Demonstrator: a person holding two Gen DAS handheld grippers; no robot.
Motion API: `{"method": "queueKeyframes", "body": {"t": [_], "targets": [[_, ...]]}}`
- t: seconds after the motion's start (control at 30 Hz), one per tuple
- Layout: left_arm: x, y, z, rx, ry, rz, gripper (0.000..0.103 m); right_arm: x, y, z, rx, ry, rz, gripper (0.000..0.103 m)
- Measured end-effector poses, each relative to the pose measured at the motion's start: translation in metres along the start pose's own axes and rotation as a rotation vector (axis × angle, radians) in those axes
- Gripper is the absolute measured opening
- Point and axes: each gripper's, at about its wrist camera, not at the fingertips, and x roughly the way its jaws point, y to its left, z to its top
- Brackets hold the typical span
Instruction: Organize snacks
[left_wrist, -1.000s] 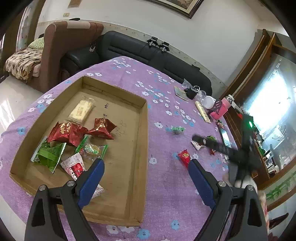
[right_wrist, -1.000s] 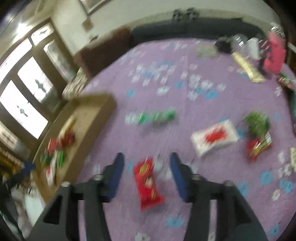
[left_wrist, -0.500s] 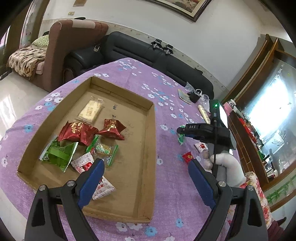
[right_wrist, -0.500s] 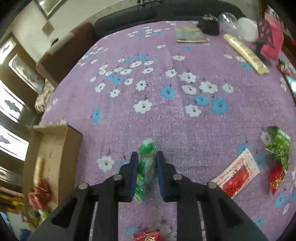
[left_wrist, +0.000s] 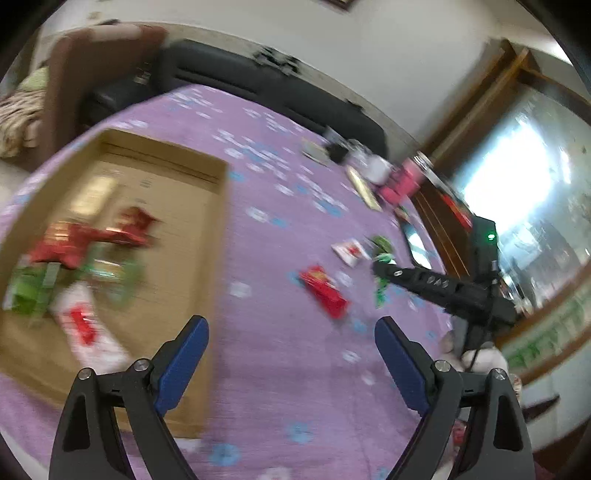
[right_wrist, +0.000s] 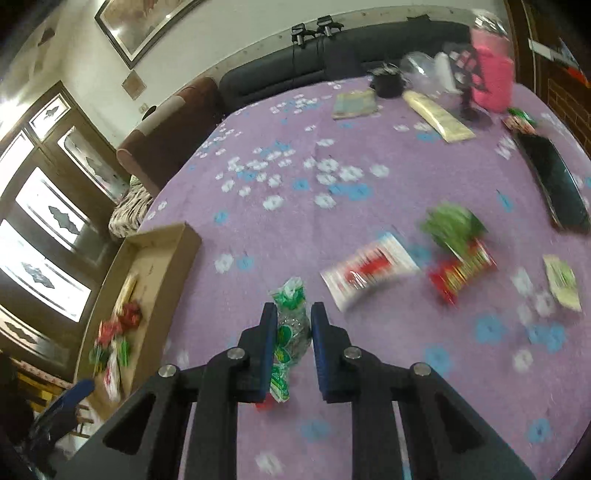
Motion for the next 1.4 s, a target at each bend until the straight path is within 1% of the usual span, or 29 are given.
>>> {"method": "queueKeyframes", "body": {"t": [0.03, 0.07, 0.1, 0.13, 0.23, 0.3, 0.4, 0.5, 0.6, 0.7, 0.73, 0.9, 1.07, 1.17, 1.2, 1.23, 1.27, 1.3, 1.33, 1.4], "targets": [[0.007, -0.008, -0.001, 0.021, 0.019, -0.010, 0.081, -0.001, -0.008, -0.008, 0.003, 0.012, -0.004, 0.018], [0.013, -0.015, 0.000, 0.035, 0.036, -0.014, 0.076, 0.001, -0.013, -0.013, -0.001, 0.018, -0.022, 0.018], [0.022, -0.022, 0.000, 0.049, 0.060, -0.017, 0.068, 0.002, -0.016, -0.019, -0.008, 0.018, -0.046, 0.018], [0.026, -0.027, 0.000, 0.055, 0.069, -0.016, 0.065, 0.004, -0.018, -0.024, -0.018, 0.018, -0.069, 0.018], [0.041, -0.038, 0.005, 0.077, 0.082, 0.024, 0.065, 0.009, -0.026, -0.037, -0.024, 0.017, -0.087, 0.018], [0.048, -0.039, 0.010, 0.073, 0.089, 0.044, 0.065, 0.007, -0.026, -0.041, -0.041, -0.006, -0.083, 0.018], [0.061, -0.038, 0.021, 0.043, 0.100, 0.063, 0.065, 0.007, -0.020, -0.046, -0.089, -0.028, -0.104, 0.021], [0.076, -0.040, 0.028, 0.053, 0.115, 0.086, 0.065, 0.010, -0.014, -0.049, -0.135, -0.039, -0.130, 0.024], [0.096, -0.042, 0.031, 0.059, 0.148, 0.100, 0.065, 0.009, -0.010, -0.053, -0.164, -0.040, -0.142, 0.024], [0.114, -0.045, 0.032, 0.069, 0.169, 0.124, 0.065, 0.008, -0.012, -0.053, -0.160, -0.042, -0.138, 0.024], [0.118, -0.047, 0.032, 0.077, 0.167, 0.132, 0.065, 0.008, -0.013, -0.053, -0.160, -0.043, -0.143, 0.021], [0.133, -0.057, 0.034, 0.131, 0.151, 0.159, 0.065, 0.005, -0.019, -0.052, -0.134, -0.054, -0.152, 0.021], [0.150, -0.061, 0.031, 0.172, 0.167, 0.196, 0.065, 0.002, -0.032, -0.049, -0.074, -0.060, -0.129, 0.021], [0.153, -0.062, 0.027, 0.190, 0.168, 0.204, 0.065, 0.001, -0.034, -0.048, -0.068, -0.059, -0.124, 0.021], [0.154, -0.063, 0.027, 0.193, 0.167, 0.205, 0.062, 0.001, -0.033, -0.049, -0.069, -0.059, -0.126, 0.021], [0.154, -0.064, 0.026, 0.201, 0.163, 0.207, 0.049, 0.001, -0.033, -0.049, -0.070, -0.059, -0.126, 0.021], [0.155, -0.065, 0.024, 0.218, 0.163, 0.211, 0.042, 0.001, -0.033, -0.049, -0.071, -0.059, -0.127, 0.021], [0.155, -0.067, 0.023, 0.235, 0.160, 0.221, 0.032, 0.001, -0.033, -0.049, -0.071, -0.059, -0.127, 0.021], [0.156, -0.068, 0.022, 0.244, 0.161, 0.217, 0.023, 0.001, -0.033, -0.049, -0.070, -0.060, -0.126, 0.021], [0.155, -0.068, 0.021, 0.245, 0.159, 0.206, 0.022, 0.001, -0.033, -0.048, -0.071, -0.060, -0.127, 0.021]]}}
